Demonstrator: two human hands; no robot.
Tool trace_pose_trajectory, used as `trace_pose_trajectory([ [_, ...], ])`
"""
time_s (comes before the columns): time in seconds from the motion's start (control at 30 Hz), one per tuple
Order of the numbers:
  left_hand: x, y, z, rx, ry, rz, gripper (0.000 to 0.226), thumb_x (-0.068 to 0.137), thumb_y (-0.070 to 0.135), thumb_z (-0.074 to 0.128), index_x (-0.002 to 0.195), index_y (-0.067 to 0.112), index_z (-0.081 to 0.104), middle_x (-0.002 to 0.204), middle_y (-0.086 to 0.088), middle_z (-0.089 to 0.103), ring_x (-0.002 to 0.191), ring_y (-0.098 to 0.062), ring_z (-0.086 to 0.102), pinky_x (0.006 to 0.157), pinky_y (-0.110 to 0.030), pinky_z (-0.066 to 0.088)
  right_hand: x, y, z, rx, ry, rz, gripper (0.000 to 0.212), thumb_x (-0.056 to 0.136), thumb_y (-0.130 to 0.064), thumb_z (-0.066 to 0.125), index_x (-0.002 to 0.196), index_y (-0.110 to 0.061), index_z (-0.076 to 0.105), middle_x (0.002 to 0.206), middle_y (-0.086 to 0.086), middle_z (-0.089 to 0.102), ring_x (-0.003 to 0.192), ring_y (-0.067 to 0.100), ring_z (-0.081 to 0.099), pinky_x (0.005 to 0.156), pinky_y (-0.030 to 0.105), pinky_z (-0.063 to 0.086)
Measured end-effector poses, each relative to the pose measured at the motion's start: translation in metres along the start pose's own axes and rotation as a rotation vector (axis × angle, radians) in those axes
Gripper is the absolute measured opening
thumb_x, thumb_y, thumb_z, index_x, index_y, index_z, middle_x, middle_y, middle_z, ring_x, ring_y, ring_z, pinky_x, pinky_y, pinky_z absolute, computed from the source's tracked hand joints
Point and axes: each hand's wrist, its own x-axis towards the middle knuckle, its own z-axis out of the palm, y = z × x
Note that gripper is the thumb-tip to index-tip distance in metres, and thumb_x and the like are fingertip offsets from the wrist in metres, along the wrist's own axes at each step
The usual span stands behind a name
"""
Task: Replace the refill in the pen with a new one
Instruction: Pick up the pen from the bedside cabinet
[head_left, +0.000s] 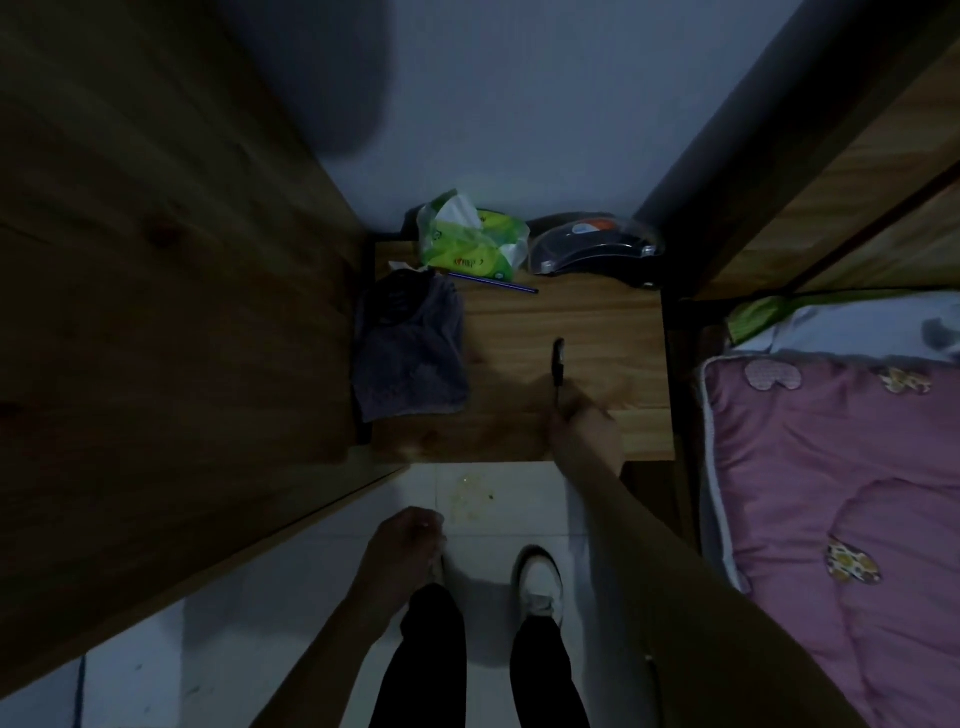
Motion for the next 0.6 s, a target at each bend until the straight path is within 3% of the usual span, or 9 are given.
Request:
trace_pose_trajectory([
  [0.1,0.010,0.007,0.003,-0.031,-0.006,-0.007,0.015,0.089,0.012,0.062,0.084,0.023,0.071,0.070,0.002,0.073,0.065,-0.012,0.065,0.062,-0.026,0.048,0.010,-0.016,0.004,-0.037,0.006,0.067,0.033,0.094,-0.053,0.047,0.104,-0.023,0.060,0.090,0.006,0.068,0.078,0.029,0.066,0.072,0.040,0.057],
  [0.2,0.014,0.013,0.005,-0.052,-0.020,-0.011,0.017,0.087,0.007,0.061,0.087,0.021,0.070,0.074,0.000,0.072,0.066,-0.013,0.064,0.062,-0.027,0.046,0.016,-0.022,0.007,-0.109,-0.012,0.094,0.016,0.094,-0.031,0.057,0.105,-0.020,0.062,0.097,0.009,0.070,0.081,0.029,0.065,0.071,0.036,0.055],
  [0.27,0.012,0.018,0.007,-0.062,-0.020,-0.031,0.013,0.084,0.010,0.063,0.086,0.021,0.070,0.077,-0.004,0.073,0.069,-0.017,0.064,0.063,-0.028,0.045,0.017,-0.023,0.002,-0.127,-0.050,0.071,0.020,0.092,-0.026,0.060,0.111,-0.022,0.062,0.095,0.008,0.069,0.083,0.028,0.065,0.069,0.033,0.050],
  [0.33,0.007,0.021,0.008,-0.065,-0.014,-0.044,0.010,0.077,0.016,0.065,0.084,0.021,0.070,0.080,-0.008,0.073,0.070,-0.020,0.063,0.064,-0.030,0.045,0.014,-0.022,-0.005,-0.069,-0.124,0.050,0.024,0.089,-0.027,0.061,0.113,-0.023,0.060,0.094,0.008,0.068,0.083,0.028,0.064,0.069,0.033,0.049],
  [0.43,-0.002,0.021,0.007,-0.078,-0.016,-0.030,0.013,0.085,0.006,0.063,0.083,0.018,0.070,0.076,-0.006,0.071,0.067,-0.018,0.062,0.062,-0.028,0.045,0.004,-0.013,-0.011,0.130,-0.146,0.131,0.020,0.088,-0.025,0.058,0.102,-0.013,0.065,0.090,0.010,0.070,0.075,0.026,0.066,0.072,0.036,0.058],
  [0.5,-0.013,0.020,0.005,-0.056,-0.019,-0.001,0.016,0.089,0.006,0.060,0.084,0.018,0.069,0.071,0.000,0.070,0.062,-0.011,0.064,0.060,-0.023,0.046,-0.009,-0.006,-0.014,0.234,-0.129,0.146,0.022,0.092,-0.019,0.051,0.097,-0.006,0.067,0.085,0.011,0.070,0.066,0.023,0.067,0.059,0.034,0.058],
  [0.53,-0.020,0.020,0.004,-0.042,-0.021,0.011,0.015,0.090,0.007,0.060,0.085,0.018,0.069,0.072,0.000,0.071,0.061,-0.009,0.064,0.060,-0.022,0.047,-0.018,-0.002,-0.017,0.275,-0.124,0.131,0.022,0.094,-0.016,0.047,0.095,-0.006,0.066,0.084,0.013,0.069,0.062,0.020,0.064,0.050,0.029,0.051],
  [0.6,-0.035,0.022,0.004,-0.022,-0.021,0.019,0.013,0.089,0.010,0.060,0.086,0.019,0.069,0.074,-0.001,0.071,0.062,-0.009,0.064,0.061,-0.024,0.047,-0.039,0.005,-0.026,0.333,-0.105,0.083,0.022,0.097,-0.018,0.044,0.094,-0.009,0.064,0.081,0.010,0.067,0.060,0.017,0.057,0.047,0.026,0.038],
])
